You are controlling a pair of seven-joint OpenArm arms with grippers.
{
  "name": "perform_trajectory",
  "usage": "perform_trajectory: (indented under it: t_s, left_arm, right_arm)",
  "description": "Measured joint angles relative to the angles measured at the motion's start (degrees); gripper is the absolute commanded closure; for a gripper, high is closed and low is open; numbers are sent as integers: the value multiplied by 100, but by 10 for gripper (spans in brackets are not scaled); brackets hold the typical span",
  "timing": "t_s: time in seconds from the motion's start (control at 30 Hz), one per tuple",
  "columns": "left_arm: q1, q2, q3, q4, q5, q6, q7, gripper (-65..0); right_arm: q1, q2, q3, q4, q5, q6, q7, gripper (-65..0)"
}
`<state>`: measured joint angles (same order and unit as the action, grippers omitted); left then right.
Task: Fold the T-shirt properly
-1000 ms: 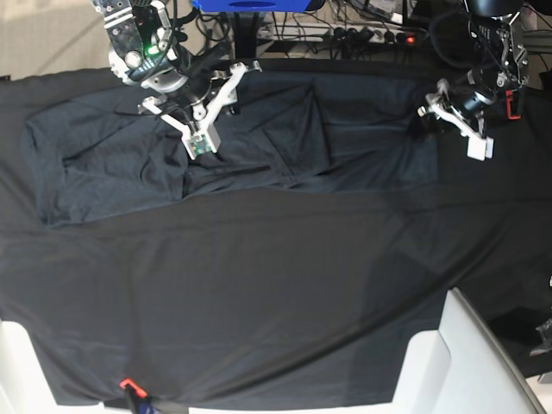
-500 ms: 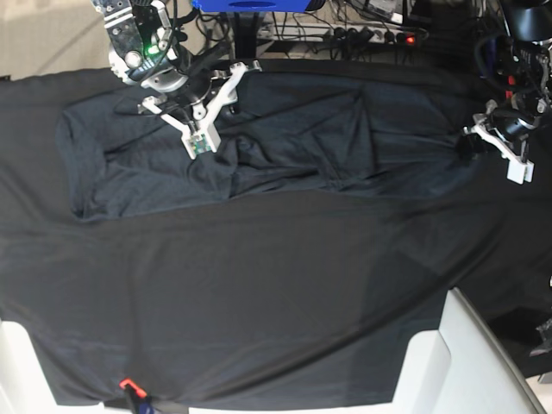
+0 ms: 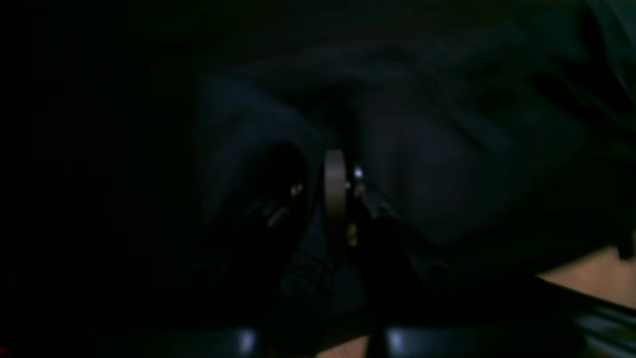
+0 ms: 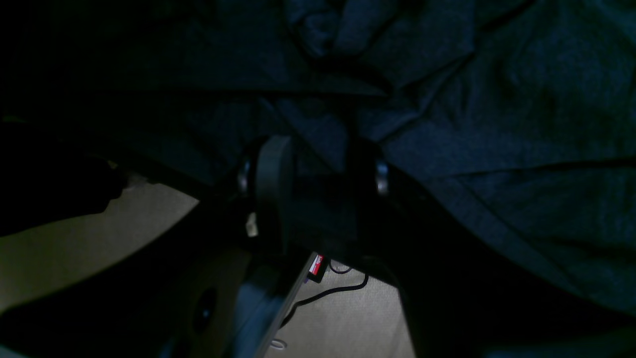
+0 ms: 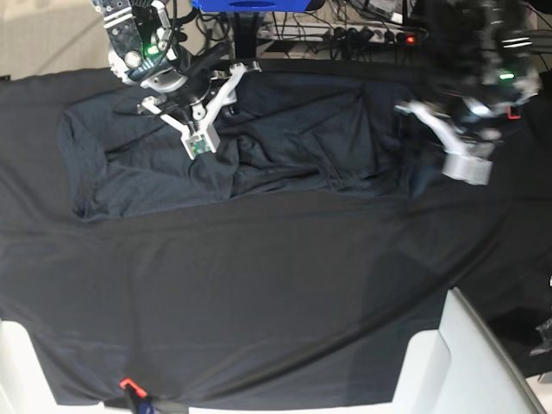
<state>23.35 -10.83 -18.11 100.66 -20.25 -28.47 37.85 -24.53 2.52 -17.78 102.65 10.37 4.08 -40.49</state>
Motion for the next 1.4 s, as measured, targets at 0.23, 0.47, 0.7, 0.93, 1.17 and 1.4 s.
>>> perform_trajectory:
  t_s: [0.23,0.47,0.7,0.93,1.17,1.4]
  left_arm:
    - [-74,588,828,42,584,20,66,0]
    - [-334,717,1569,33,741,428,44,0]
    - [-546,734,2326,22,763,927,59,0]
    - [-907,741,2992,-367,695,1102,57,0]
    - [-938,892,3110,-581,695,1115,57,0]
    - [-953,1003,3121,-584,695,1113,57,0]
  right_arm:
    - [-2,-24,761,11,-4,-2,0,-203]
    - [-11,-44,1495,11,-7,20,4,-203]
    - [-13,-48,1915,11,-4,22,2,-203]
    - [-13,-48,1939,9,-7,24,2,-203]
    - [-13,-35,2055,9,9,37,2,-203]
    - [-13,-48,2052,9,13,42,2,-203]
